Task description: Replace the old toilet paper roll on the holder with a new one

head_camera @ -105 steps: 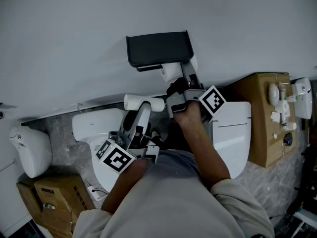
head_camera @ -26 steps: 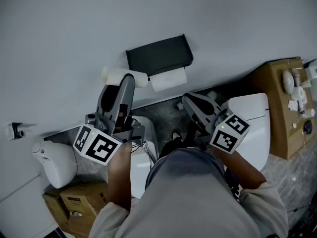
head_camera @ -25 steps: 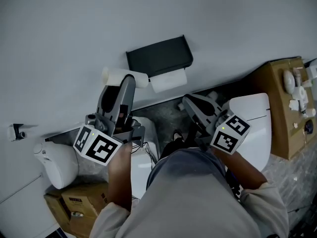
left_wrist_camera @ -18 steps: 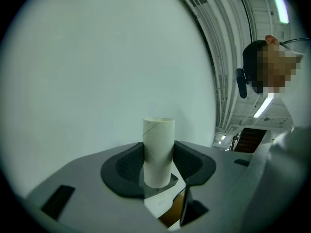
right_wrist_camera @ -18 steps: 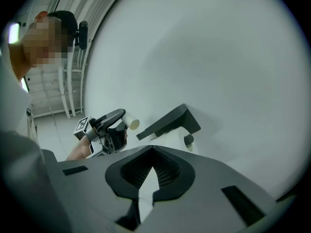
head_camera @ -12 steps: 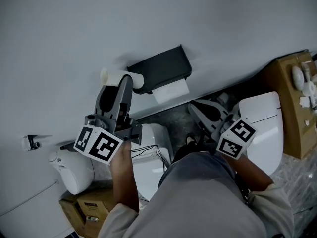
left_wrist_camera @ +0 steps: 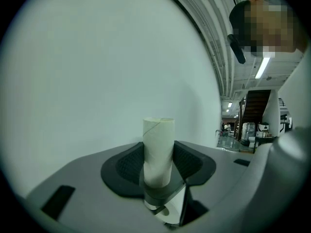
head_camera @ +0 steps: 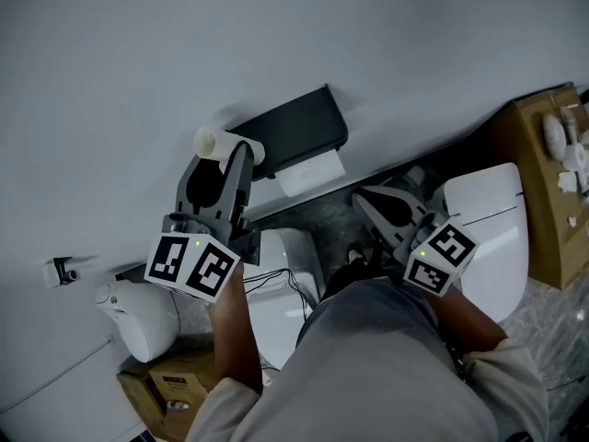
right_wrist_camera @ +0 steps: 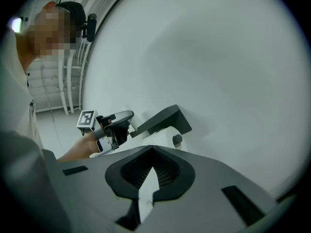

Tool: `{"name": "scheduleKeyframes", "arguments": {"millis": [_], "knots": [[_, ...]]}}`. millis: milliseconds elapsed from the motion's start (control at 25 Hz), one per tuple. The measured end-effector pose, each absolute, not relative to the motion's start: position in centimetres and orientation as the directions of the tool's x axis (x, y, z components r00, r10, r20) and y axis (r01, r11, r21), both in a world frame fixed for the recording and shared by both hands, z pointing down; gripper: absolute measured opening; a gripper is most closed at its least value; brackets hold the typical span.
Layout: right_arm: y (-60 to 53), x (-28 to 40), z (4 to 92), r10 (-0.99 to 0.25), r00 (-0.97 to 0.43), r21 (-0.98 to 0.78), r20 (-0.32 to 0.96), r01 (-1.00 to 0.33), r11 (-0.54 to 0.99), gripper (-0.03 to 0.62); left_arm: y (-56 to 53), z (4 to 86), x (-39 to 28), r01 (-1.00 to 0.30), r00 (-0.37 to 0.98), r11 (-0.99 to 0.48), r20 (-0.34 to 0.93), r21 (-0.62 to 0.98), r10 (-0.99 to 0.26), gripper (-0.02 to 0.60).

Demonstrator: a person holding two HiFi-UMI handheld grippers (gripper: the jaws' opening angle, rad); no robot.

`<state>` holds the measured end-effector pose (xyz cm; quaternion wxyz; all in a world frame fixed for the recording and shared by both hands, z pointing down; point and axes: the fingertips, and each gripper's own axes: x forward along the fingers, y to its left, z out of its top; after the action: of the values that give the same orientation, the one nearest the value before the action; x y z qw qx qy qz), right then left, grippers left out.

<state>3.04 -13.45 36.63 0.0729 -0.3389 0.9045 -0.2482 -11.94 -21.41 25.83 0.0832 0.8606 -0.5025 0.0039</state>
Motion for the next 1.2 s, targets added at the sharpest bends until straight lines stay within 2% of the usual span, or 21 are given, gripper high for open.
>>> {"name": "scheduleKeyframes", "arguments": {"millis": [640,1200], "knots": [[-13.3,3.9,36.8,-0.673,-0.739,-0.514,0.034,-0.591,0.622,0.015,-21.9,26.1,-10.9,-0.861,0.508,-0.509,0.104,0.018,-0.855,0.192],[-12.7,5.1,36.2,-0.706,-0.708,-0.513,0.034,-0.618,0.596,0.015,-21.4,26.6,-11.3,-0.858,0.513,-0.511,0.083,0.052,-0.854,0.193]]}}
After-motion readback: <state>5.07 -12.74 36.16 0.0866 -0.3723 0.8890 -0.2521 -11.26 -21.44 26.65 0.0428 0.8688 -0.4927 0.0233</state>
